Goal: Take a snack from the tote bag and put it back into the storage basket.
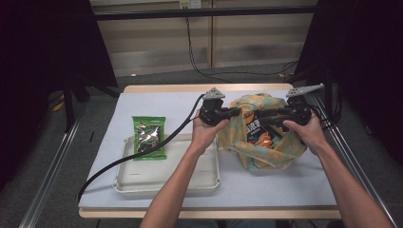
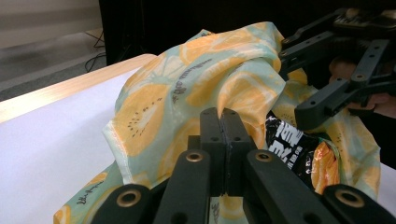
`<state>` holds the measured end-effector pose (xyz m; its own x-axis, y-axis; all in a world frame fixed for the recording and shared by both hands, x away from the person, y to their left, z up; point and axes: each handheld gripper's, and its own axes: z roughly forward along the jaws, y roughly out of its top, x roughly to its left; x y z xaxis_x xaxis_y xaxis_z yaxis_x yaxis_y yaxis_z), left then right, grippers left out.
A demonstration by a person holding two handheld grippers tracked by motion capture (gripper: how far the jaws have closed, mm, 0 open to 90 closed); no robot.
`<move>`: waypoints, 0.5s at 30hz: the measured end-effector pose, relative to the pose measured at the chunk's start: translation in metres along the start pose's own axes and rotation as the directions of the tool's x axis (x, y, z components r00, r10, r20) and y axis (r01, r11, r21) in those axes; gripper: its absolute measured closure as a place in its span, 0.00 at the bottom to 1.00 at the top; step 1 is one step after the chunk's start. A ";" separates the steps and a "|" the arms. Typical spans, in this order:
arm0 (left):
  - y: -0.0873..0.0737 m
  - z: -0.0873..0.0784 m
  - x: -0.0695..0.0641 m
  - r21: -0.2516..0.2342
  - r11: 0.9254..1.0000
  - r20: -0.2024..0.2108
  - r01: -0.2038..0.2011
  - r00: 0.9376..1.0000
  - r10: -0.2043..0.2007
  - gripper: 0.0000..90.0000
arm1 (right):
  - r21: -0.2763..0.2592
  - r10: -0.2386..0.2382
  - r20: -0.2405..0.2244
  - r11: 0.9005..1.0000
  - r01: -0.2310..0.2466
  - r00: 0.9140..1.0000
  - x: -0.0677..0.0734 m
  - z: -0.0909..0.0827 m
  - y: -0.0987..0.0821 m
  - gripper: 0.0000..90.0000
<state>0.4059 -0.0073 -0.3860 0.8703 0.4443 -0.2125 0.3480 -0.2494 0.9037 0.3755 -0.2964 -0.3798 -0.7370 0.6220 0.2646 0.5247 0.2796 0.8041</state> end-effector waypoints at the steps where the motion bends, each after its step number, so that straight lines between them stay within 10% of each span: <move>1: 0.000 0.000 0.000 0.002 1.000 0.003 -0.004 1.000 0.004 0.99 | -0.004 0.002 0.027 1.000 -0.001 1.000 0.000 0.002 0.000 0.40; 9: 0.001 -0.001 0.000 0.014 1.000 0.005 -0.017 1.000 0.016 0.99 | 0.044 0.071 0.053 0.996 -0.074 0.996 -0.009 0.023 0.002 0.13; 15: 0.000 0.000 0.001 0.020 1.000 -0.001 -0.015 1.000 0.015 0.99 | 0.063 0.091 0.039 0.994 -0.094 0.995 -0.011 0.037 0.006 0.17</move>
<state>0.4067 -0.0067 -0.3865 0.8748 0.4418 -0.1988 0.3424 -0.2733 0.8989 0.4025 -0.2742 -0.3975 -0.6689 0.6727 0.3162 0.6170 0.2653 0.7409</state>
